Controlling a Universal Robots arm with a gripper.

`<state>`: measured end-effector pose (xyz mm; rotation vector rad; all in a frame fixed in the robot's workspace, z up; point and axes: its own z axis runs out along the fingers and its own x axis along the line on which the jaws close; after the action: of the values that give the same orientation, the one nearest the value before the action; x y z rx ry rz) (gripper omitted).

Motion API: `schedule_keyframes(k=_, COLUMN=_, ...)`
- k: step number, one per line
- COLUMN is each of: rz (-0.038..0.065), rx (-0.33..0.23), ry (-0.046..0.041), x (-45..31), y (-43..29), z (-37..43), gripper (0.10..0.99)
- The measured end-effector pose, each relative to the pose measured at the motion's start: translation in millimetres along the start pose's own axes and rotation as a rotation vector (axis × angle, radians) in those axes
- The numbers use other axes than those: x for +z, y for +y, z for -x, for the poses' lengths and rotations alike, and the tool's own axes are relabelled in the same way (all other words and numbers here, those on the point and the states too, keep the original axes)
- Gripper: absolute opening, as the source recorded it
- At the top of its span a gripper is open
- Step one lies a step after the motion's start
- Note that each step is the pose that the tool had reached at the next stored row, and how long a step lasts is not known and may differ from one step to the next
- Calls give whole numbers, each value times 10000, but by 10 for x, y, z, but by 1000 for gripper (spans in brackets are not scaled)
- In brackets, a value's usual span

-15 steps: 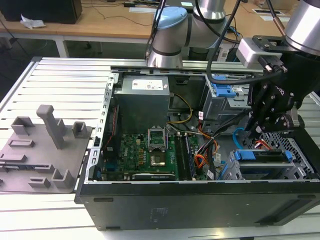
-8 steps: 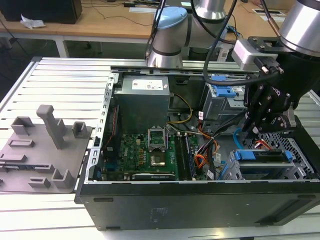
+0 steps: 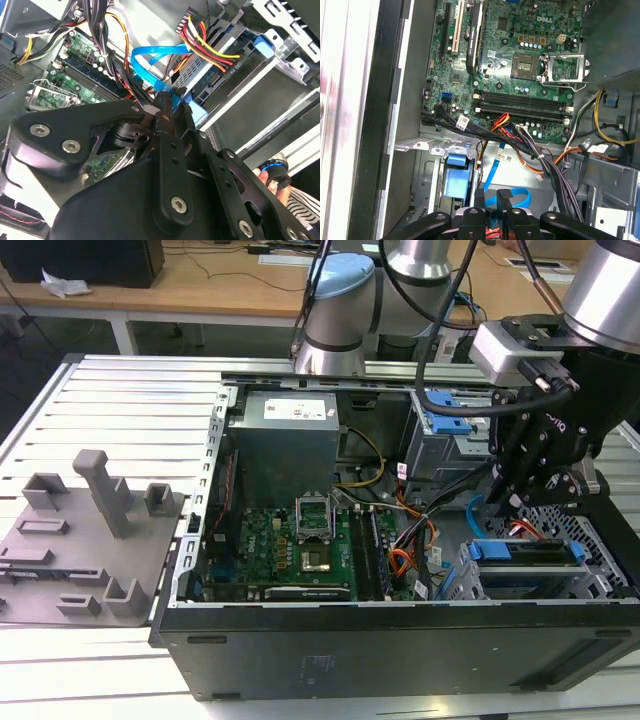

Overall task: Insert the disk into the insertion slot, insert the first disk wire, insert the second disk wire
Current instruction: 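Insert the second disk wire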

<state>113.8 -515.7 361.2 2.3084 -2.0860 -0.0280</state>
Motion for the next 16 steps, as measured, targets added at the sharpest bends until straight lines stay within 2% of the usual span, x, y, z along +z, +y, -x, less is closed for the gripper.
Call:
schedule_keyframes(k=6, rz=1, rx=0, ry=10, x=2, y=-1, z=0, gripper=243)
schedule_keyframes(k=7, rz=1, rx=0, ry=11, x=2, y=-1, z=0, gripper=227)
schedule_keyframes(k=8, rz=1, rx=1, ry=12, x=2, y=-1, z=0, gripper=165)
schedule_keyframes(k=13, rz=2, rx=1, ry=19, x=2, y=-1, z=0, gripper=161)
schedule_keyframes(k=16, rz=2, rx=1, ry=23, x=2, y=6, z=-62, gripper=161)
